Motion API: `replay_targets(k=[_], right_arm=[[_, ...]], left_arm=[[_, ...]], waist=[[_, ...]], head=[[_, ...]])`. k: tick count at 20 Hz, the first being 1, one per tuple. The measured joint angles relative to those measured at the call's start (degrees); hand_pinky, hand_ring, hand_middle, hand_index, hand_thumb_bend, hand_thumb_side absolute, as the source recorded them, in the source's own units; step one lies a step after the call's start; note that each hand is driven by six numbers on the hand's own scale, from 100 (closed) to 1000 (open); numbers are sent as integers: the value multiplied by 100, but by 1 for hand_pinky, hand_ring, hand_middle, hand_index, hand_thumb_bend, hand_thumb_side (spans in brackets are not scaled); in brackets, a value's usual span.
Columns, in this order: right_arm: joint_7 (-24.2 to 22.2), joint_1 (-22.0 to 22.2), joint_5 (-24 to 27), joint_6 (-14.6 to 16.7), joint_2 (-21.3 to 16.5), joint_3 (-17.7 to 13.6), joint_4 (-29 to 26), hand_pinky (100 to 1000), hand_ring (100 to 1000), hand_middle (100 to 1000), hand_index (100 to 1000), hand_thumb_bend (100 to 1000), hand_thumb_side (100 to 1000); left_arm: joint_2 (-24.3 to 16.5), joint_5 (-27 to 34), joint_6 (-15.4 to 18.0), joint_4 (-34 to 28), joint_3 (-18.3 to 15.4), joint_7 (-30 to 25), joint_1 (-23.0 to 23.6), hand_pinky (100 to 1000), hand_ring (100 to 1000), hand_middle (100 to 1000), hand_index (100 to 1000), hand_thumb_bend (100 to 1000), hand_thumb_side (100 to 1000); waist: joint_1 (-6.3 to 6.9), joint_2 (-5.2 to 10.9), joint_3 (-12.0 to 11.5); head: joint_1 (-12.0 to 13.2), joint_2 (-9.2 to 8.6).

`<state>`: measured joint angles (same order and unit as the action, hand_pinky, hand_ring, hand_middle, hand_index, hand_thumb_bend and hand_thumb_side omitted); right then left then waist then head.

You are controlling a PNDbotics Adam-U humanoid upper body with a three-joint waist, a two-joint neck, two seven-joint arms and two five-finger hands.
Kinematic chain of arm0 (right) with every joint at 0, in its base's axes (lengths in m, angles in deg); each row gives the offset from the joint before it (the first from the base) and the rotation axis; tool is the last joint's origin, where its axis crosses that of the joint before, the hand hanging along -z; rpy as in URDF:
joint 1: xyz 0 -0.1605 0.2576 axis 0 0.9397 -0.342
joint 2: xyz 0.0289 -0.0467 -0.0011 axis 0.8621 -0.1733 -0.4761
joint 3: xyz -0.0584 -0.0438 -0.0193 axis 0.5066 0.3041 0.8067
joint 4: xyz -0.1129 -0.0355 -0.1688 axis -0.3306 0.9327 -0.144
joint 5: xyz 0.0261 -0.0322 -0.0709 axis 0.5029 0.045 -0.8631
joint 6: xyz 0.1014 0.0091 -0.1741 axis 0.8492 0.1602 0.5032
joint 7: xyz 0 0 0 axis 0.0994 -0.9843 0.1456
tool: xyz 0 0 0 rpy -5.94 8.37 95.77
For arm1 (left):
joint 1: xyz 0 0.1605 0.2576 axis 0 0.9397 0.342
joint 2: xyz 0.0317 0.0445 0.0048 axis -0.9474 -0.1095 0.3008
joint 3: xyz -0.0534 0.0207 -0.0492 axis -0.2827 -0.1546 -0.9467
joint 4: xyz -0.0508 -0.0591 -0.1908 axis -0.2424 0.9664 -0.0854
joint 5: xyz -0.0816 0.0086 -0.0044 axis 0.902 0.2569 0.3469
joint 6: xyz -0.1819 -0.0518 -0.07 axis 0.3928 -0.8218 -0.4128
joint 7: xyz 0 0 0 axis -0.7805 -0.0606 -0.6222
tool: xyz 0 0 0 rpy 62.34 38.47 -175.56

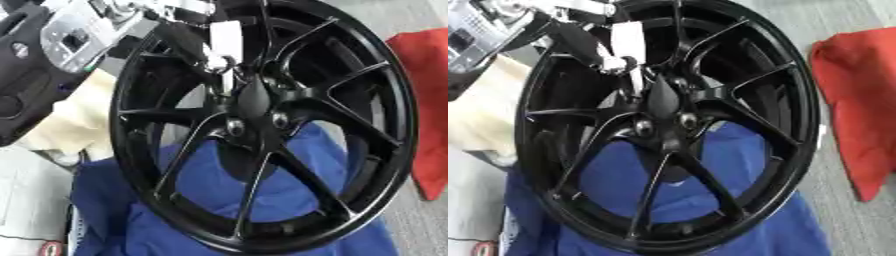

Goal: Pull the pin out of the wheel hub.

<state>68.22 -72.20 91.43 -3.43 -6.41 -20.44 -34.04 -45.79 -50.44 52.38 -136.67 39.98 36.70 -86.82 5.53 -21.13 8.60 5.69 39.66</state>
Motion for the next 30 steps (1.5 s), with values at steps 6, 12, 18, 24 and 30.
replay_targets(k=[6, 12, 18, 24, 30], right_arm=[[2, 34, -18, 1, 20, 0, 0, 554, 625, 555, 617, 158, 637], [8, 48, -38, 0, 50, -2, 0, 557, 627, 555, 617, 161, 640], [31, 52, -43, -5, 51, -3, 0, 558, 627, 556, 618, 162, 641], [43, 86, -43, -5, 55, -9, 0, 559, 627, 556, 618, 161, 643], [75, 104, -52, -20, 50, -76, 0, 560, 628, 556, 619, 160, 643]], left_arm=[[-10, 104, -93, -85, -37, 33, -44, 691, 493, 237, 514, 100, 321], [-110, 219, -223, -192, -145, 120, -76, 685, 478, 212, 489, 100, 266], [-209, 450, -374, -284, -333, 265, -246, 679, 472, 197, 478, 100, 249], [-436, 761, -451, -419, -796, 452, -303, 683, 472, 188, 478, 100, 276], [-1161, 1030, -430, -367, -1804, 1161, 218, 685, 484, 200, 489, 100, 313]], waist=[[8, 8, -5], [9, 33, -19], [-7, 44, -37], [-59, 67, -77], [-129, 71, -184]], head=[[3, 0], [3, -1], [0, -3], [-2, -4], [-72, -5]])
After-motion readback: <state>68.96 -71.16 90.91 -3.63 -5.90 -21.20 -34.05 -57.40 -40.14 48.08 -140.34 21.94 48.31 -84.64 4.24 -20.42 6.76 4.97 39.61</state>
